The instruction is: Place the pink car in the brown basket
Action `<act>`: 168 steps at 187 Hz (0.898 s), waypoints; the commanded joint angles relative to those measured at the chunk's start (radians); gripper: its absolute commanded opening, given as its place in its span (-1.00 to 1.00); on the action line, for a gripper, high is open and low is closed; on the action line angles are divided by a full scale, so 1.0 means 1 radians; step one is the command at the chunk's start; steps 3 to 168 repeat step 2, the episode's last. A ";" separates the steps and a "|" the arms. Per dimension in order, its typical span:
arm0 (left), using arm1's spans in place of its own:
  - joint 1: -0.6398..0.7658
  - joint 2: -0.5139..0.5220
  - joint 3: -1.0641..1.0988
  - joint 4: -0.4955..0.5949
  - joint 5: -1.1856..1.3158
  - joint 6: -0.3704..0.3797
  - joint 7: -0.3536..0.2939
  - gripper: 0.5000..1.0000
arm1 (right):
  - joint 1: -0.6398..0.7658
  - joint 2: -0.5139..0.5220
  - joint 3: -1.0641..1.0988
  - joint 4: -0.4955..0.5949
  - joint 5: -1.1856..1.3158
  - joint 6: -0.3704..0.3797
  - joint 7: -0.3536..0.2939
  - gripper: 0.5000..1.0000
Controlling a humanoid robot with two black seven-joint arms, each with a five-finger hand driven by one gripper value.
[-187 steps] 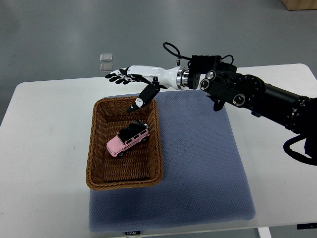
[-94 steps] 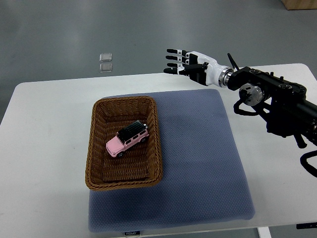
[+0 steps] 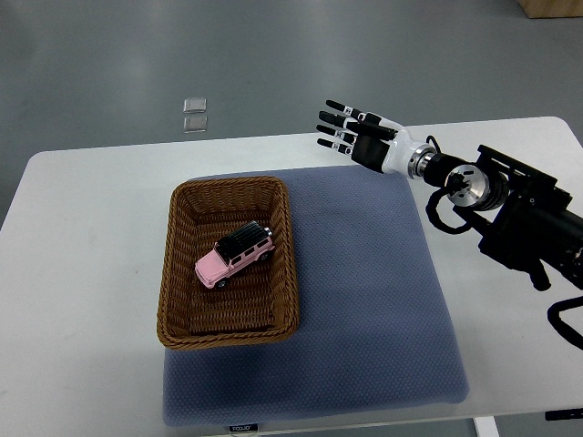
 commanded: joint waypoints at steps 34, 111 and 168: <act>0.000 0.000 -0.001 0.000 0.001 0.000 0.000 1.00 | -0.002 -0.002 -0.002 0.000 -0.005 0.000 0.000 0.68; 0.000 0.000 -0.001 0.000 0.001 0.000 0.000 1.00 | -0.002 -0.002 -0.002 0.000 -0.005 0.000 0.000 0.68; 0.000 0.000 -0.001 0.000 0.001 0.000 0.000 1.00 | -0.002 -0.002 -0.002 0.000 -0.005 0.000 0.000 0.68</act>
